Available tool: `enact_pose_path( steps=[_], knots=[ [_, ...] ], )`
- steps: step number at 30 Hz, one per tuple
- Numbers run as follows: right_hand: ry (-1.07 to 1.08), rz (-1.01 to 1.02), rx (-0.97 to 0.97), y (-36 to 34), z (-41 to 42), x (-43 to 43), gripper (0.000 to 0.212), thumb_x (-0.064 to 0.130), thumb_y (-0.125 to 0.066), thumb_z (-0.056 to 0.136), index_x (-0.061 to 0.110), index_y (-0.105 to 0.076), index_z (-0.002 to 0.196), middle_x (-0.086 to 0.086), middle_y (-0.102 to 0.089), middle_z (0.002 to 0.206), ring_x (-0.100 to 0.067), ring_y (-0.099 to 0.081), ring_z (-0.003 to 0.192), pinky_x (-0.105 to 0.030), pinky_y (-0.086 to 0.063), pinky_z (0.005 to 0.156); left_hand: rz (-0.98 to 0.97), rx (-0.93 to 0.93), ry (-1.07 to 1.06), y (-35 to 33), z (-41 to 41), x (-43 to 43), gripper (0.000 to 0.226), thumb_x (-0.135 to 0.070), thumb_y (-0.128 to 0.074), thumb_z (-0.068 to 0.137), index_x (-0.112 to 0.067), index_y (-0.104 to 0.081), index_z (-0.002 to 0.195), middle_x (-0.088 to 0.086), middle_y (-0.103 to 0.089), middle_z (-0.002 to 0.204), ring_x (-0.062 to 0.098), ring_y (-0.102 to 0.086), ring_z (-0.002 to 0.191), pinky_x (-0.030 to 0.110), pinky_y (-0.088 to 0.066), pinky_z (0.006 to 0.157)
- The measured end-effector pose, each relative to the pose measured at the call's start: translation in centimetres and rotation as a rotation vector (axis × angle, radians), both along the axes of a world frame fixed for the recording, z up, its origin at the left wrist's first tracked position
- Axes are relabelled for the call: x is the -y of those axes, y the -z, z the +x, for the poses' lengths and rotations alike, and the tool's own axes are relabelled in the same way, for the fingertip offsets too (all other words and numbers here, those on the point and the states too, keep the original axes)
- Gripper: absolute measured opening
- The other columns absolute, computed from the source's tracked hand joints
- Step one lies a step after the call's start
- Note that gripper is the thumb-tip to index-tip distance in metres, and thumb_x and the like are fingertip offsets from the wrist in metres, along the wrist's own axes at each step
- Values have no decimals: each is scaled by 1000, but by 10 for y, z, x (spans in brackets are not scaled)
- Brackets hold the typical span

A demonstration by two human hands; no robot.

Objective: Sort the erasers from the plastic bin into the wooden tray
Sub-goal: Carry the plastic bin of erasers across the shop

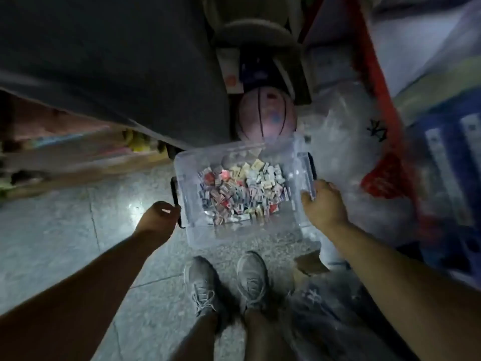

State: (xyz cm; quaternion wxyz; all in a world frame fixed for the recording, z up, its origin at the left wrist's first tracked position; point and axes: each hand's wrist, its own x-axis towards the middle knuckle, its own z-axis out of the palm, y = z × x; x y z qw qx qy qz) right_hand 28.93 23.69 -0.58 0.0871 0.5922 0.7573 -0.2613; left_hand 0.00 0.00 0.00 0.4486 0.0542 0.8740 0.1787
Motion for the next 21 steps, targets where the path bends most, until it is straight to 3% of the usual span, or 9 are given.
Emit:
enact_pose_path(
  steps=[4, 7, 10, 12, 16, 21],
  knots=[
    [75, 110, 69, 66, 0, -19, 39, 26, -64, 94, -7, -59, 116, -32, -54, 119, -47, -50, 117, -48, -45, 95, -116, -122, 133, 74, 1, -2, 56, -40, -54, 100, -7, -46, 145, 20, -70, 115, 36, -65, 103, 34, -45, 78],
    [77, 120, 63, 102, 9, -26, 38, 26, -62, 96, -6, -60, 116, -32, -58, 116, -48, -54, 111, -47, -46, 93, -47, -117, 139, 103, 9, -7, 36, -35, -54, 100, -10, -59, 125, 13, -68, 105, 33, -64, 92, 34, -45, 76],
    [76, 93, 40, 122, 11, -35, 38, 30, -58, 98, -5, -60, 114, -30, -62, 110, -47, -60, 102, -46, -49, 83, 28, -107, 75, 120, 10, -11, 36, -45, -56, 92, -13, -62, 108, 9, -74, 94, 29, -71, 82, 40, -59, 80],
    [99, 91, 56, 130, 8, -38, 40, 32, -55, 101, -5, -58, 115, -30, -63, 113, -47, -60, 102, -43, -47, 79, 46, -119, 43, 125, 9, -12, 28, -41, -58, 93, -14, -62, 96, 7, -73, 83, 26, -72, 72, 41, -61, 74],
    [130, 101, 23, 137, 8, -39, 32, 27, -49, 105, -4, -58, 107, -27, -64, 106, -44, -60, 96, -37, -34, 69, 44, -205, 67, 122, 10, -12, 25, -38, -57, 92, -16, -64, 82, 8, -71, 77, 32, -70, 74, 42, -59, 72],
    [59, 146, -57, 113, 10, -30, 27, 22, -49, 105, -3, -60, 104, -27, -63, 99, -44, -59, 89, -39, -34, 68, 31, -241, 32, 102, 19, 2, 22, -30, -56, 95, -14, -61, 80, 10, -69, 79, 33, -66, 77, 41, -56, 72]
  ],
)
